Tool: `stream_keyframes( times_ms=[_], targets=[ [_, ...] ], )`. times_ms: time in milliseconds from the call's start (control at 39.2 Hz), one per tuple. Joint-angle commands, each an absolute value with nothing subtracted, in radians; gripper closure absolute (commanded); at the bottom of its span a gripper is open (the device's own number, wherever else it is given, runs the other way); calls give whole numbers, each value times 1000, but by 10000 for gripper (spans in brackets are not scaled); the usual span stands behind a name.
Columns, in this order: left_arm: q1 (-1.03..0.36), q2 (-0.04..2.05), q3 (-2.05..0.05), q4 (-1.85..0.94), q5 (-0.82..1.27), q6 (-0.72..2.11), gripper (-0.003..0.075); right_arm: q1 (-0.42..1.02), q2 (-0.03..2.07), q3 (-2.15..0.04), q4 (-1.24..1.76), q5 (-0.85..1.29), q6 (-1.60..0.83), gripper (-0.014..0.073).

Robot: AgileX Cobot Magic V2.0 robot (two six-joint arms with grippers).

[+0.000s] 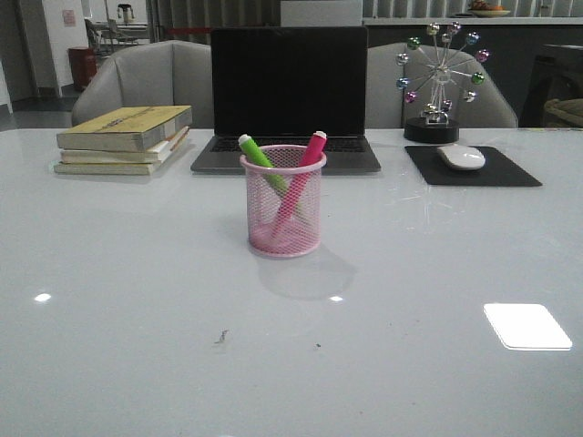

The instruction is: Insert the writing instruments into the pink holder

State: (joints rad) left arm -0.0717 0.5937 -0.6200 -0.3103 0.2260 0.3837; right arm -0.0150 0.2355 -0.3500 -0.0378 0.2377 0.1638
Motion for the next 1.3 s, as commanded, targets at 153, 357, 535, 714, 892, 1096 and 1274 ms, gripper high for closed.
stream_keyframes(
  times_ms=[153,357,535,714,892,1096,1274],
  targets=[
    [-70,593,-648,-317,144,383,390,-12,133,-100,-48,-80,165,538],
    [-70,593,-648,-317,144,383,390,-12,1,6,-48,-106,165,538],
    [-70,593,-648,-317,142,383,390,-12,-28,31,-47,-39,165,538],
    [-70,593,-648,-317,144,383,390,-12,-28,31,-47,36,165,538],
    [-70,593,-648,-317,144,383,390,-12,-28,31,-47,64,165,538],
    [-70,593,-648,-317,144,383,390,-12,-28,31,-47,62,165,538],
    [-70,593,-648,-317,144,383,390,-12,-28,31,-47,62,165,538]
  ],
)
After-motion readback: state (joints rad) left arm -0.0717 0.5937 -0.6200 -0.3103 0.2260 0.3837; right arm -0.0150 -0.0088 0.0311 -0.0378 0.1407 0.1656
